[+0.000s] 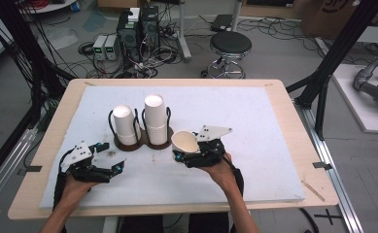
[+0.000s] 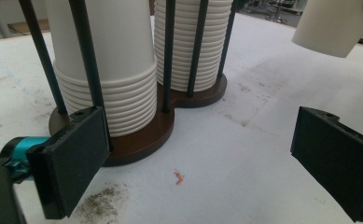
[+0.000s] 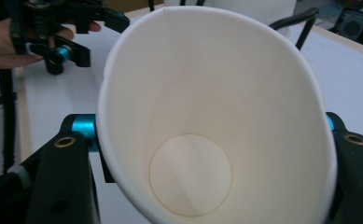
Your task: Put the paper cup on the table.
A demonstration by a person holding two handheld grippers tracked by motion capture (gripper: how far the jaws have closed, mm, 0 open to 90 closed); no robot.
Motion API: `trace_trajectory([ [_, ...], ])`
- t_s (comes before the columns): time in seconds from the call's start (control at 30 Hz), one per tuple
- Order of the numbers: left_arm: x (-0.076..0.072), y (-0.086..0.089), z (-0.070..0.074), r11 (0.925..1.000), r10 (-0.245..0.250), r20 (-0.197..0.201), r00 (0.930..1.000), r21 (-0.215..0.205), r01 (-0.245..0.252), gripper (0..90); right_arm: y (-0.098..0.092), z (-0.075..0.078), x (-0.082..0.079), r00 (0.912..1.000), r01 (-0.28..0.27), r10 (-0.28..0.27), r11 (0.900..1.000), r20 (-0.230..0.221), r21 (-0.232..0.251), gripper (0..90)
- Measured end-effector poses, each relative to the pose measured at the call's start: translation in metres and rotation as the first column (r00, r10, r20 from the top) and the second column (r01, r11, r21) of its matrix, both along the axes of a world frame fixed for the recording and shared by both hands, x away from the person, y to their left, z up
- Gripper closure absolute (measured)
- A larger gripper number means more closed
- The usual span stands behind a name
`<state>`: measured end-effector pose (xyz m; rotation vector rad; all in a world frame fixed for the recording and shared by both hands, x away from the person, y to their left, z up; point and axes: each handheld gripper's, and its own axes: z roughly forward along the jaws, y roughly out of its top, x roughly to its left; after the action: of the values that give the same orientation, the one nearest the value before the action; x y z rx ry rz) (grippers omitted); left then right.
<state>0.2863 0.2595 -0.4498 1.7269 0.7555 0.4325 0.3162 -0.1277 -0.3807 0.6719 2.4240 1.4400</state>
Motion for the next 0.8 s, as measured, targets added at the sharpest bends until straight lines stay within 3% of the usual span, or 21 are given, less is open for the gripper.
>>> trace_trajectory([
  [0.33,0.001,-0.003,-0.001,1.0000,-0.002,-0.001,1.0000,0.009,0.002,4.2,0.016,-0.014,0.006,0.9989,0.045,-0.046,0.994,-0.006,-0.096,33.7],
  [0.8,0.001,-0.004,-0.001,0.9998,-0.004,-0.001,1.0000,0.017,0.004,4.2,0.029,-0.031,0.010,0.9971,0.074,-0.076,0.986,-0.008,-0.152,33.3],
])
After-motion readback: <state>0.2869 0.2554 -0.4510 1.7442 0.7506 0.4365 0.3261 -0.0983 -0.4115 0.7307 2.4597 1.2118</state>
